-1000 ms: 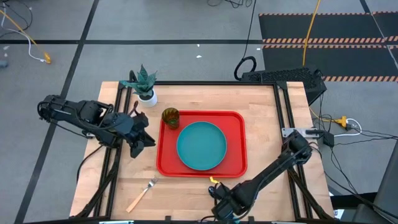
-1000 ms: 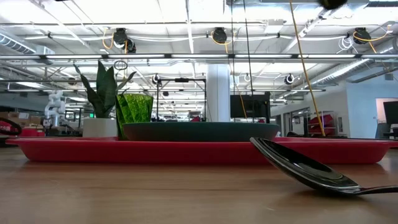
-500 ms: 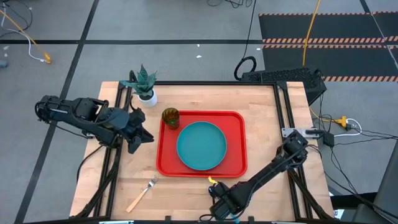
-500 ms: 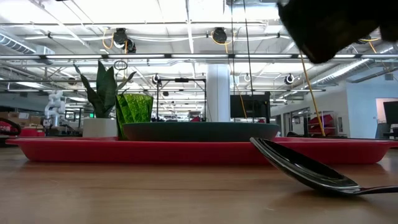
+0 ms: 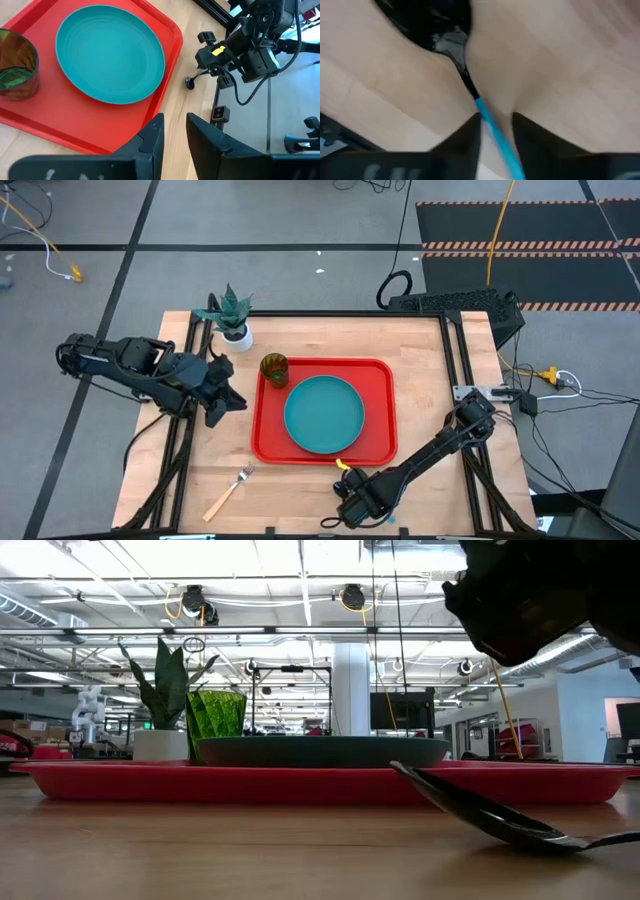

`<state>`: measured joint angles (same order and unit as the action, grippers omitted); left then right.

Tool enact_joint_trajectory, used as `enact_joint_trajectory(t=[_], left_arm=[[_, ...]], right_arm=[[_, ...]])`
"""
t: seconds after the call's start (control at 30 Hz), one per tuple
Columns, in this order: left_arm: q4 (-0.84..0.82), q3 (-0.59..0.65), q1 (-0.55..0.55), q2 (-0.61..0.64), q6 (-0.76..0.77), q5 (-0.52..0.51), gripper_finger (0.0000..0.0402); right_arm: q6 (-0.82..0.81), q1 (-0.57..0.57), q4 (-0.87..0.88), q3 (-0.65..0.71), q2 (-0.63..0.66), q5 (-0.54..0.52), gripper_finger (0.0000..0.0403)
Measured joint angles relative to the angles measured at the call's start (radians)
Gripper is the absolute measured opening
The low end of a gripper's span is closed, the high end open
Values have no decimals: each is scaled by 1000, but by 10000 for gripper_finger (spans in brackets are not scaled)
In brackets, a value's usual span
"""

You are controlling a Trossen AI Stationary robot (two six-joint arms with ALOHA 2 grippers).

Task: Pick and place plate/cup/fork/spoon on tray
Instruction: Put the blue spoon on the red tray to the right of the blue plate

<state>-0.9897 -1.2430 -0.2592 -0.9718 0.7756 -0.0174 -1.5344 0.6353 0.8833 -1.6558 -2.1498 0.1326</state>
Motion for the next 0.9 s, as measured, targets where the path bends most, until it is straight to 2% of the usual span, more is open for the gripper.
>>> enact_joint_trajectory(t=[0.1, 0.13, 0.37, 0.57, 0.73, 0.9], left_arm=[[0, 0, 0, 0, 9, 0, 83], [0, 0, 0, 0, 12, 0, 83], [0, 0, 0, 0, 11, 0, 83], [0, 0, 0, 0, 11, 0, 83], [0, 0, 0, 0, 5, -11, 83], [3, 0, 0, -1, 5, -57, 83]], right_arm=[[2, 0, 12, 1, 1, 2, 25], [0, 0, 15, 1, 4, 2, 14], [23, 12, 65, 3, 61, -11, 3], [60, 37, 116, 3, 213, -77, 1], [-43, 44, 327, 2, 367, -159, 1], [-204, -32, 571, 2, 457, -231, 1]])
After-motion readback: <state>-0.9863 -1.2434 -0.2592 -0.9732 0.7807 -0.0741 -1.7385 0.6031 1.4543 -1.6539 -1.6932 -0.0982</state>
